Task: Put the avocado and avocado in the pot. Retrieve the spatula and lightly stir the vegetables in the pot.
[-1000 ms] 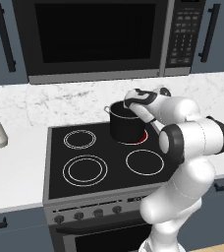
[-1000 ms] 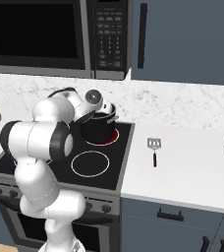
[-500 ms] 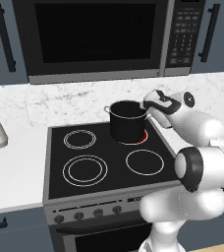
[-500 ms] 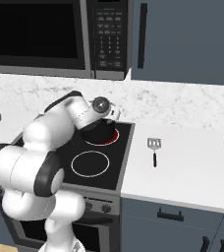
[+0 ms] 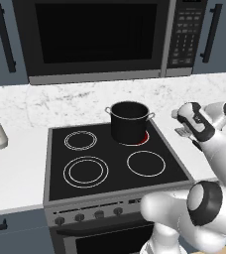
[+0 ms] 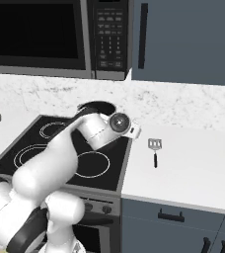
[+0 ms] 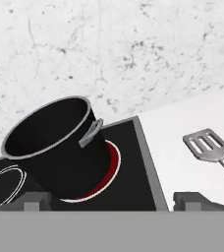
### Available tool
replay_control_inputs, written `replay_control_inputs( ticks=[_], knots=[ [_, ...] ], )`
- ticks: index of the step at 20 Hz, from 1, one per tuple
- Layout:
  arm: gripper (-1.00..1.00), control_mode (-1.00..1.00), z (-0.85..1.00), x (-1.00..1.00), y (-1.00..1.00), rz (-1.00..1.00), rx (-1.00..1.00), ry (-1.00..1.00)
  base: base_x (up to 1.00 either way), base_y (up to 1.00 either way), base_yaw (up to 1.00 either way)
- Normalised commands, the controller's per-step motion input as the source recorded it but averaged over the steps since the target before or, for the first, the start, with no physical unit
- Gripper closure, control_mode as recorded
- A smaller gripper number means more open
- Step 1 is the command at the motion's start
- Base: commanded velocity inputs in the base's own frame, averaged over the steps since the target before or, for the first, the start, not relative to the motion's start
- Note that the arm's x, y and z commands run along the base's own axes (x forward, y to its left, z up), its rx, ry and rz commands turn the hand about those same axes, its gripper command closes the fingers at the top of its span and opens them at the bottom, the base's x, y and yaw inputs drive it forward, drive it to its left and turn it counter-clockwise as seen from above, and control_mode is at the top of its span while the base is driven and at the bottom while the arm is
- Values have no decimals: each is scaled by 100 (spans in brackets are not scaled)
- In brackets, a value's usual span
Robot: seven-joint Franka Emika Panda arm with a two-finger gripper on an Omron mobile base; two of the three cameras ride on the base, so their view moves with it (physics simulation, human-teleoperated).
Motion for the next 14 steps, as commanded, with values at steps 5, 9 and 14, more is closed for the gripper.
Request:
replay_control_inputs(
  ticks=[5,9,14],
  knots=[
    [-100,-100,-41,-8,-100,-7,-3,36,0,0,0],
    [-100,-100,-69,0,-96,-1,-3,30,0,0,0],
    [-100,-100,-90,0,-57,0,0,17,0,0,0]
  ],
)
